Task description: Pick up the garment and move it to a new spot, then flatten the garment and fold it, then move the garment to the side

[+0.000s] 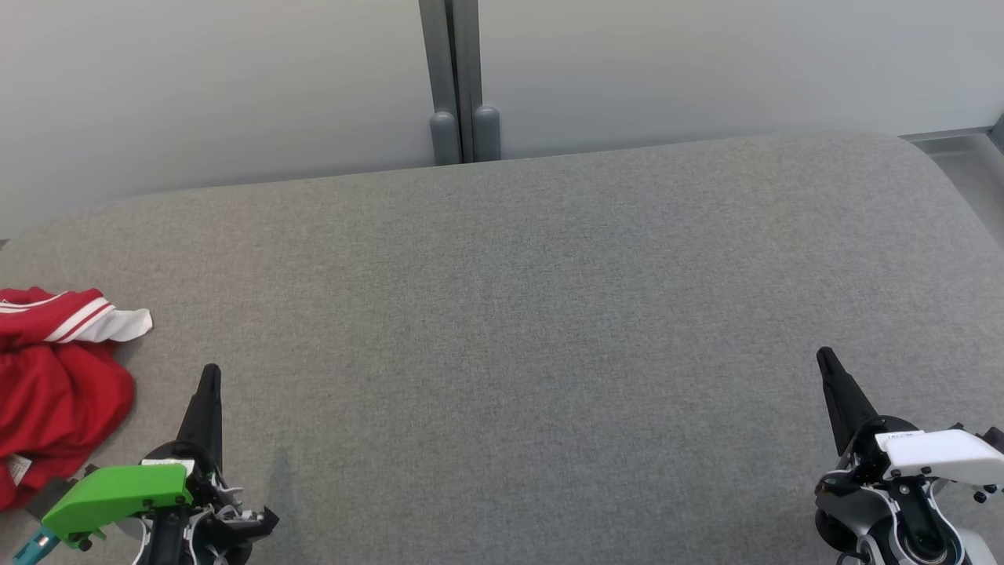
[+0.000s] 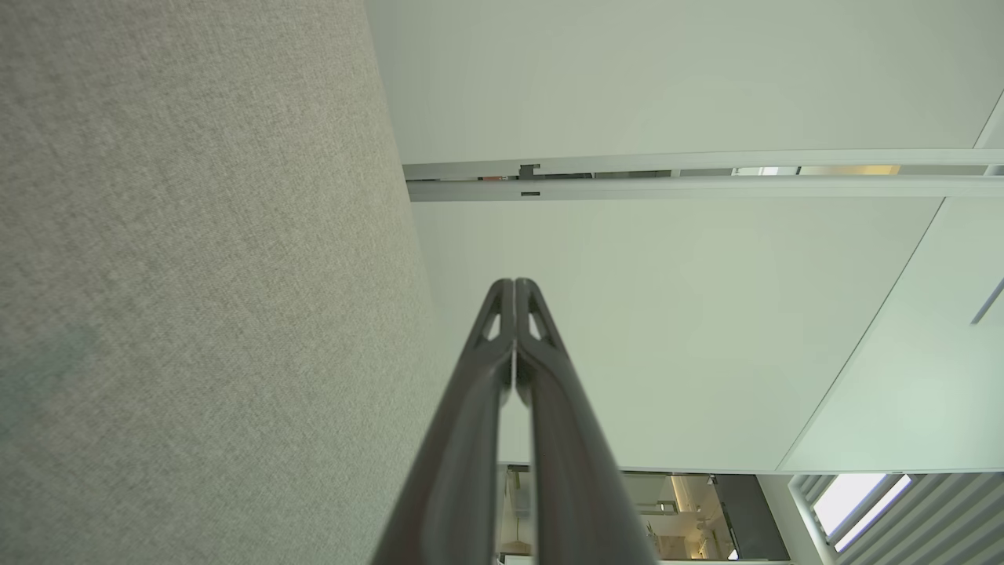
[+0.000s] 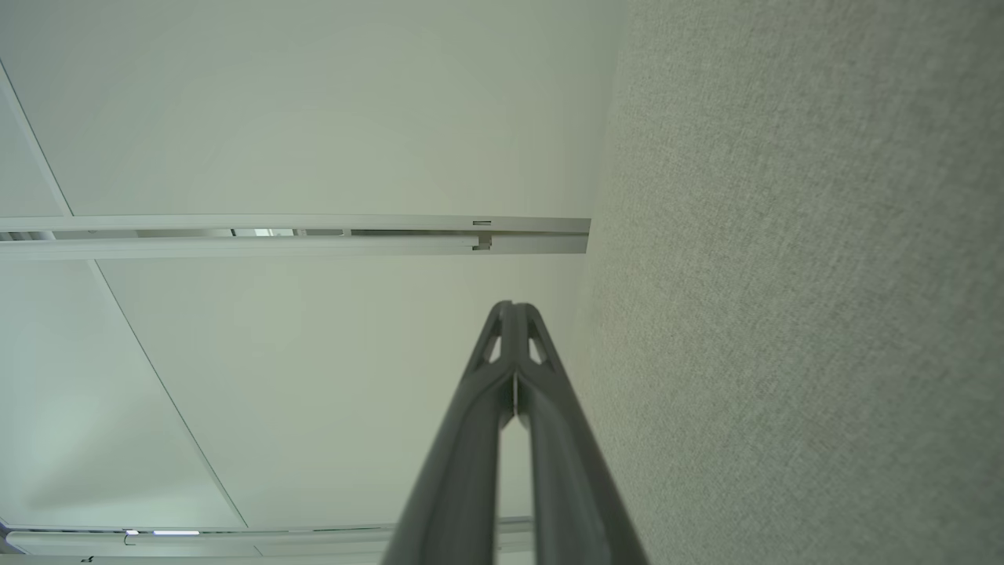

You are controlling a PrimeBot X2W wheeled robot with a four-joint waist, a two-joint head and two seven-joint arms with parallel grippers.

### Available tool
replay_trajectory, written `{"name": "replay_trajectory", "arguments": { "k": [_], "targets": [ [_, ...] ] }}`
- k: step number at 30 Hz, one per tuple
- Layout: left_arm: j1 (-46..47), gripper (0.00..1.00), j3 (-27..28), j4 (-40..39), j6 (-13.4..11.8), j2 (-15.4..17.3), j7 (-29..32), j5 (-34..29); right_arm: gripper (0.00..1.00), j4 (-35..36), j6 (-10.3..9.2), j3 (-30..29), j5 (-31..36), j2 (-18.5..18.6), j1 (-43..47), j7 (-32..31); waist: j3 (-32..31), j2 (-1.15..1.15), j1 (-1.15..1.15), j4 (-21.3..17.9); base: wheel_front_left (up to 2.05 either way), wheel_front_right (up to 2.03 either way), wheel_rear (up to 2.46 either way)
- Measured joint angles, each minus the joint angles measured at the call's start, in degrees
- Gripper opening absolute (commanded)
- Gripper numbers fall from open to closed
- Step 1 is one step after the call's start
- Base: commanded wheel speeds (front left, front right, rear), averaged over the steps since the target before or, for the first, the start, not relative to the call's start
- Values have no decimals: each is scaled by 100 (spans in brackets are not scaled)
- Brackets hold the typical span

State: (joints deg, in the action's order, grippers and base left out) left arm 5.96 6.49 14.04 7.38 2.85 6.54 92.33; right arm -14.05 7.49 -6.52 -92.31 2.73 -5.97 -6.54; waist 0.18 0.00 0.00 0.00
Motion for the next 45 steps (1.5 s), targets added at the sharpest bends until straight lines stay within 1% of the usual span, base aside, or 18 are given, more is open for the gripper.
{"name": "replay_trajectory", "arguments": {
  "k": [1,2,9,14,22,33,45],
  "targets": [
    [0,0,0,0,0,0,0,0,0,0,0,0,0,0,0,0,0,0,0,0,0,0,0],
    [0,100,0,0,0,0,0,0,100,0,0,0,0,0,0,0,0,0,0,0,0,0,0],
    [-213,100,-47,302,-16,-54,-54,-25,100,-252,-2,46,25,-81,192,51,5,0,0,0,0,0,0],
    [-204,100,-112,345,-16,-3,-199,-383,100,-253,-2,141,332,-41,167,187,17,0,0,2,0,0,0],
    [-186,100,-144,320,-16,60,-417,-1499,100,-224,-2,163,1404,-18,44,410,43,0,0,7,0,0,0],
    [-100,100,-407,353,-41,215,-670,-2932,100,-135,-2,367,2873,-10,-110,665,70,0,0,13,0,0,0],
    [-43,100,-675,465,-211,360,-931,-4036,100,-215,-2,501,4161,-8,-240,920,89,0,0,14,0,0,0]
  ]
}}
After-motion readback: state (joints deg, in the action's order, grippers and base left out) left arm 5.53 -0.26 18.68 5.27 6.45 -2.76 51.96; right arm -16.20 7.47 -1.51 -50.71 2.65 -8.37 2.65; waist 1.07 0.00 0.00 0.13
